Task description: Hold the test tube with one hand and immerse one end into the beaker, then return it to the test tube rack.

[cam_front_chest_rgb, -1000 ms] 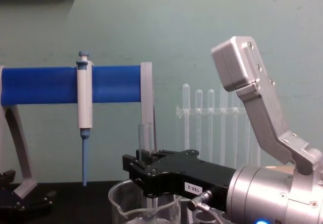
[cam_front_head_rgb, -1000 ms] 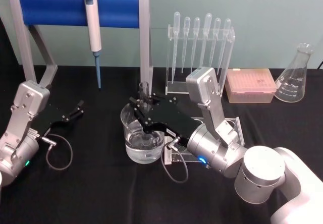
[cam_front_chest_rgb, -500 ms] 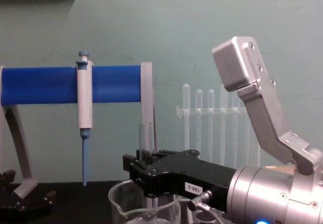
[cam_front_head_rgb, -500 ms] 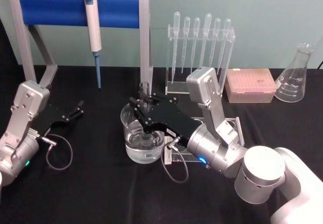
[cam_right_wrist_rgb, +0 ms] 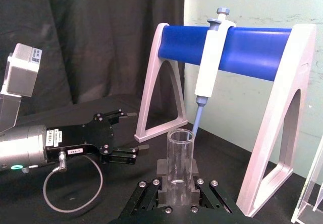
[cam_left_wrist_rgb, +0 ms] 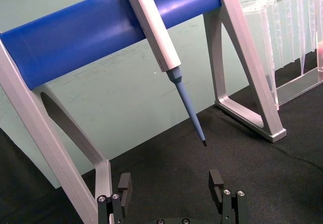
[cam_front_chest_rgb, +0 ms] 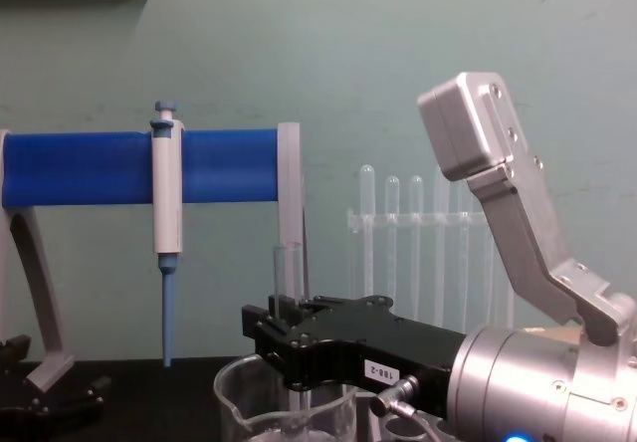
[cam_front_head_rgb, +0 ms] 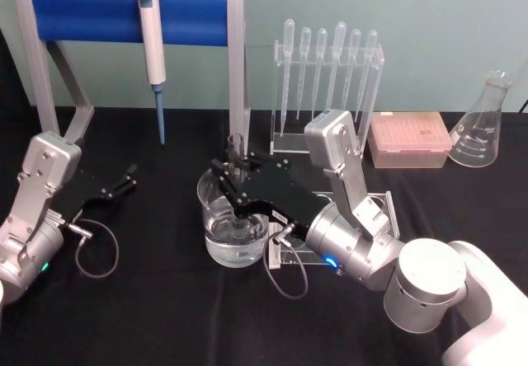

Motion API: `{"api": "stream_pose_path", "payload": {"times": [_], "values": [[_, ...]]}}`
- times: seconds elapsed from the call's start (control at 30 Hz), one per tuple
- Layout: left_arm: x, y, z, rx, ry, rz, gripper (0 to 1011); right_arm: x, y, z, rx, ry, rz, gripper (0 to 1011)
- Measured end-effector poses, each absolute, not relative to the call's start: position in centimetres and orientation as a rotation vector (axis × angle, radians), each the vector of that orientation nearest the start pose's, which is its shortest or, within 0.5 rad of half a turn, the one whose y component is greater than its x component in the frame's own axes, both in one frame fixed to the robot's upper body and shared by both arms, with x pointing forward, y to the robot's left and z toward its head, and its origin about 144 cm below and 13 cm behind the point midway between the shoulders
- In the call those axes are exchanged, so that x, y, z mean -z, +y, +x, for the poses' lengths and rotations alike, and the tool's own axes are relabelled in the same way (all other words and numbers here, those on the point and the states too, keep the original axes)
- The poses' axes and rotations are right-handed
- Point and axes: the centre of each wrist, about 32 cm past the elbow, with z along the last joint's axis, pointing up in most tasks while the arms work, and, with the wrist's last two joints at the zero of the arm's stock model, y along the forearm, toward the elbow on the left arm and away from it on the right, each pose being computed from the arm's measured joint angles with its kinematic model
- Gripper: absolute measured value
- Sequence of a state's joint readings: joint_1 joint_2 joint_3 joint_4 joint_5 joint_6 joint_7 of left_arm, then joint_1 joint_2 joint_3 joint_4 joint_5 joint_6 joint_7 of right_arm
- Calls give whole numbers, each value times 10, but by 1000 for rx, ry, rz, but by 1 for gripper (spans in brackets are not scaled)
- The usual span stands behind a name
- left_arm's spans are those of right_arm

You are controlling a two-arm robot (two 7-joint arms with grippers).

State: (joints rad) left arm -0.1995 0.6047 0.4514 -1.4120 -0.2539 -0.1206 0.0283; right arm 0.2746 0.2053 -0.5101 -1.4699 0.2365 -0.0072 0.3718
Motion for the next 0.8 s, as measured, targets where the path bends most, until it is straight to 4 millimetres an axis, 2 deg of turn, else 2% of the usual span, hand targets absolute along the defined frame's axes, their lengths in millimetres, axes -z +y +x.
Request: {"api": "stream_pose_path", "payload": {"times": [0.8], "values": [[-1140, 310, 489, -1248, -285, 304, 1000, -1175, -139, 501, 727, -91, -10, 228]]}}
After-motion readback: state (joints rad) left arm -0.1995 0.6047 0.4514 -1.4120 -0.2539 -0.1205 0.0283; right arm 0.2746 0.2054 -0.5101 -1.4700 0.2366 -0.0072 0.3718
